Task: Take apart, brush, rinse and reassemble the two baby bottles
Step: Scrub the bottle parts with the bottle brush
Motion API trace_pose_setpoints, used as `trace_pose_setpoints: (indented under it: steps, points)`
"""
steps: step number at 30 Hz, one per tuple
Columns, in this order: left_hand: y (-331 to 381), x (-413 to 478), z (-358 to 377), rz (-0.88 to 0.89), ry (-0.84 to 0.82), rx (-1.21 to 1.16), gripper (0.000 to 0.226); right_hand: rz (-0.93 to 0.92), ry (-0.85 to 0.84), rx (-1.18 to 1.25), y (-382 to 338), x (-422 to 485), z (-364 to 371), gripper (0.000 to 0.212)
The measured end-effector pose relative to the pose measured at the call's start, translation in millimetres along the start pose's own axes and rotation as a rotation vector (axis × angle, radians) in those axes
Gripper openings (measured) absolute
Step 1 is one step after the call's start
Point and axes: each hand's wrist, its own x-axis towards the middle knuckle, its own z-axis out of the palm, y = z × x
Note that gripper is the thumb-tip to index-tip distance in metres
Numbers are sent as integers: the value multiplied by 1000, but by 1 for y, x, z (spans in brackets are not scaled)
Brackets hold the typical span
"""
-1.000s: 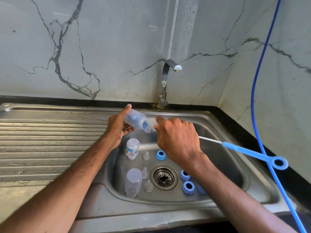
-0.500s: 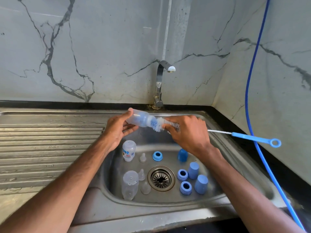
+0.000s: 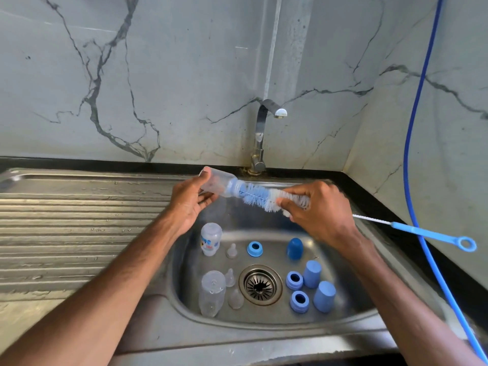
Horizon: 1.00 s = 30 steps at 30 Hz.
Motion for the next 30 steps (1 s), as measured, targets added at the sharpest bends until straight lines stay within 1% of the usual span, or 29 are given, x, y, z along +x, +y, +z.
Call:
trace_pose_setpoints:
  steps: [2,5,7,9,11,13,14,16,18,20,21,23,26,27,30]
  points:
    - [1,1,2,21,61,-24,29,45,-31,27,0,-1,-1,25]
    - [11,6,-12,50,179,-185,31,153,-13,40,7,0,-8,21]
    - [17,7,-20,50,152,-235,28,196,22,83,10,0,-13,20]
    - [13,1,-12,35,59,-187,37,192,64,115,7,-1,-12,20]
    - [5,-9,5,-3,-6,-109,50,166,114,140,1,-3,-9,22]
    - [-2,-18,18,-86,-42,-90,55,121,141,156,-4,-4,-10,24]
    - [-4,-22,22,-137,-62,-103,58,86,128,153,-6,-4,-10,24]
    - [-7,-26,25,-224,-110,-157,61,10,49,128,-11,-6,-7,23]
    - [-11,-30,27,-291,-125,-216,53,-54,-55,99,-17,-11,0,20]
    - [-14,-32,29,-301,-111,-197,43,-96,-128,81,-19,-15,5,16]
    - [-15,-34,30,-302,-105,-179,43,-100,-148,75,-18,-14,6,17]
    - [-14,-37,32,-336,-128,-215,46,-92,-140,57,-12,-10,3,26]
    - [-13,-38,36,-380,-174,-259,46,-129,-120,23,-8,-8,-3,51]
    - [-12,-37,37,-377,-166,-263,45,-151,-133,25,-9,-9,-3,55]
    - [-12,-33,32,-344,-130,-256,41,-239,-197,67,-14,-15,0,53]
